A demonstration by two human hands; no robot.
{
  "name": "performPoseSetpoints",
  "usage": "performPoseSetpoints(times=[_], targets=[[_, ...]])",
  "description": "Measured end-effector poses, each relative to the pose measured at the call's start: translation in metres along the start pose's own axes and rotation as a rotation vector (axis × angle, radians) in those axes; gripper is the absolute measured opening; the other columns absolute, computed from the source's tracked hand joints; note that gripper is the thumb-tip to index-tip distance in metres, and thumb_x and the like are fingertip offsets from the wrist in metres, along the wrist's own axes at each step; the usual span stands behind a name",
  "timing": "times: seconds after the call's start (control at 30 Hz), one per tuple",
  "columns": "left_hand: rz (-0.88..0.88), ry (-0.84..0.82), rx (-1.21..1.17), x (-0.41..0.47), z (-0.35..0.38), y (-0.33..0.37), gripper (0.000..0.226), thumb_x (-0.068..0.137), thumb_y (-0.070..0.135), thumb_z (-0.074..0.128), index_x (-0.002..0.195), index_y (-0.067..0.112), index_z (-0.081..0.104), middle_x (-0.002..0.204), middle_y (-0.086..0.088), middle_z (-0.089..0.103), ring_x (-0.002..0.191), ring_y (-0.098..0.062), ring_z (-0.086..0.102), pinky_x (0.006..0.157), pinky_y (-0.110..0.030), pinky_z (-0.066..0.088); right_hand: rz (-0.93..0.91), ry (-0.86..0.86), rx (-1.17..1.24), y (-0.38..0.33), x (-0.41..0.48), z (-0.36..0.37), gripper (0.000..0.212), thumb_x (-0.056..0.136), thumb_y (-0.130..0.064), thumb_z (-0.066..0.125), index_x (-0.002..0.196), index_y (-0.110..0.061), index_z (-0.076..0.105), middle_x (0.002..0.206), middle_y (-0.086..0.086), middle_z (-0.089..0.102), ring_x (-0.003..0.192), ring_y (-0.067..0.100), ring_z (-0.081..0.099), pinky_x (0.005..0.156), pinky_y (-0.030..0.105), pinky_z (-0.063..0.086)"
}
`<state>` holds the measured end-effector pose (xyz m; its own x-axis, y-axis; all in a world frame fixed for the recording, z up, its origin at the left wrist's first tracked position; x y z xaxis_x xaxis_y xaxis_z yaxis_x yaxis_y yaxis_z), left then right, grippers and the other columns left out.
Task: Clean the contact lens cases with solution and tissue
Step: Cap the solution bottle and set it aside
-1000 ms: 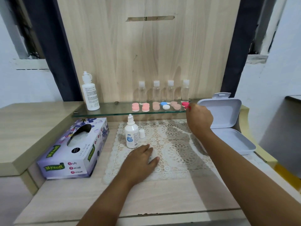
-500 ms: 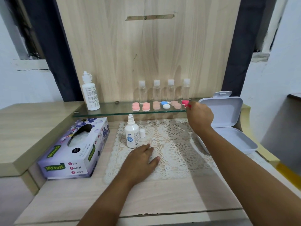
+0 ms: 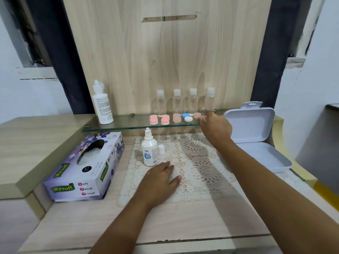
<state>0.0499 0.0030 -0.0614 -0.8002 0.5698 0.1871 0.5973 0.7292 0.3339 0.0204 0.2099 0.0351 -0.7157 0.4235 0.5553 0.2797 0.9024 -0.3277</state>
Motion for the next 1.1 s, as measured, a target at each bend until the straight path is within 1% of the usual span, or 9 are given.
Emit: performPoseSetpoints(times=[0.17,0.37,0.47,0.67,0.8,0.87,0.93,1.0,1.1], targets=[[0.008,0.006,0.001,0.000,-0.001,0.001,0.056,0.095,0.048,0.038,0.143,0.019,0.035,0.154,0.003,0.024,0.141,-0.012,0.019,0.115,-0.026,0.015,0.034,-0.016,0.005,-0.003,0.002,0.003,0.033,0.096,-0.032,0.038,0.104,-0.009,0.061,0.099,0.013,0.065,0.089,0.031,0.059,0.061,0.029,0.033],[0.015,0.014,0.006,0.000,-0.001,0.000,0.056,0.095,0.048,0.038,0.143,0.019,0.035,0.154,0.002,0.024,0.141,-0.012,0.020,0.114,-0.026,0.016,0.044,-0.001,0.008,-0.002,0.004,0.007,0.027,0.093,-0.027,0.041,0.102,-0.011,0.061,0.096,0.012,0.066,0.087,0.031,0.059,0.059,0.029,0.032],[0.016,0.013,0.015,0.000,-0.001,0.000,0.056,0.095,0.048,0.038,0.143,0.018,0.035,0.154,0.002,0.024,0.141,-0.013,0.020,0.115,-0.027,0.016,0.037,0.008,0.013,-0.003,0.005,0.009,0.027,0.092,-0.027,0.041,0.100,-0.010,0.061,0.094,0.013,0.066,0.086,0.032,0.059,0.059,0.029,0.032],[0.014,0.012,0.001,0.000,0.000,-0.001,0.057,0.095,0.049,0.038,0.143,0.019,0.034,0.154,0.002,0.024,0.141,-0.013,0.019,0.116,-0.028,0.016,0.024,0.023,0.026,-0.004,-0.001,-0.001,0.031,0.095,-0.031,0.043,0.114,-0.010,0.055,0.100,0.016,0.065,0.092,0.034,0.058,0.062,0.031,0.034],[0.026,0.032,-0.020,0.000,0.000,-0.001,0.056,0.095,0.048,0.039,0.142,0.017,0.036,0.153,0.001,0.026,0.140,-0.013,0.021,0.113,-0.025,0.016,-0.049,0.076,0.046,-0.009,-0.019,-0.008,0.035,0.095,-0.035,0.044,0.122,-0.013,0.050,0.098,0.014,0.065,0.090,0.035,0.059,0.063,0.032,0.037],[0.037,0.047,-0.026,0.000,-0.001,0.000,0.056,0.095,0.047,0.040,0.142,0.016,0.037,0.152,0.001,0.027,0.140,-0.013,0.022,0.112,-0.023,0.016,-0.120,0.087,0.078,-0.014,-0.033,-0.006,0.035,0.095,-0.035,0.044,0.123,-0.014,0.050,0.089,0.012,0.067,0.083,0.033,0.061,0.062,0.034,0.043],[0.043,0.053,-0.034,0.001,-0.001,0.000,0.055,0.095,0.046,0.041,0.141,0.016,0.038,0.152,0.000,0.027,0.140,-0.013,0.022,0.111,-0.022,0.017,-0.199,0.059,0.141,-0.019,-0.050,0.000,0.033,0.095,-0.033,0.046,0.119,-0.013,0.053,0.082,0.010,0.067,0.077,0.032,0.063,0.064,0.037,0.049],[0.044,0.062,-0.043,0.001,-0.001,0.000,0.054,0.095,0.045,0.042,0.141,0.016,0.039,0.152,0.001,0.028,0.139,-0.012,0.023,0.111,-0.022,0.018,-0.254,-0.018,0.227,-0.024,-0.068,0.009,0.031,0.093,-0.030,0.049,0.115,-0.011,0.059,0.091,0.010,0.067,0.082,0.030,0.063,0.069,0.036,0.050],[0.050,0.093,-0.054,0.001,-0.001,0.000,0.050,0.095,0.042,0.044,0.139,0.017,0.043,0.150,0.003,0.031,0.137,-0.011,0.027,0.107,-0.018,0.020,-0.314,-0.172,0.266,-0.028,-0.094,0.027,0.033,0.092,-0.027,0.051,0.120,-0.012,0.060,0.110,0.008,0.064,0.102,0.026,0.059,0.084,0.035,0.048]])
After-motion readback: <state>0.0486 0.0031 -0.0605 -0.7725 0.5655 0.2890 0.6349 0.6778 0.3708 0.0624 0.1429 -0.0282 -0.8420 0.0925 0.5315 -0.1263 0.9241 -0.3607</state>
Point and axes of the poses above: each hand's wrist, its own x-axis towards the middle knuckle, its own z-axis out of the palm, y = z × x, the point moved 4 cm from there along x, towards the middle knuckle
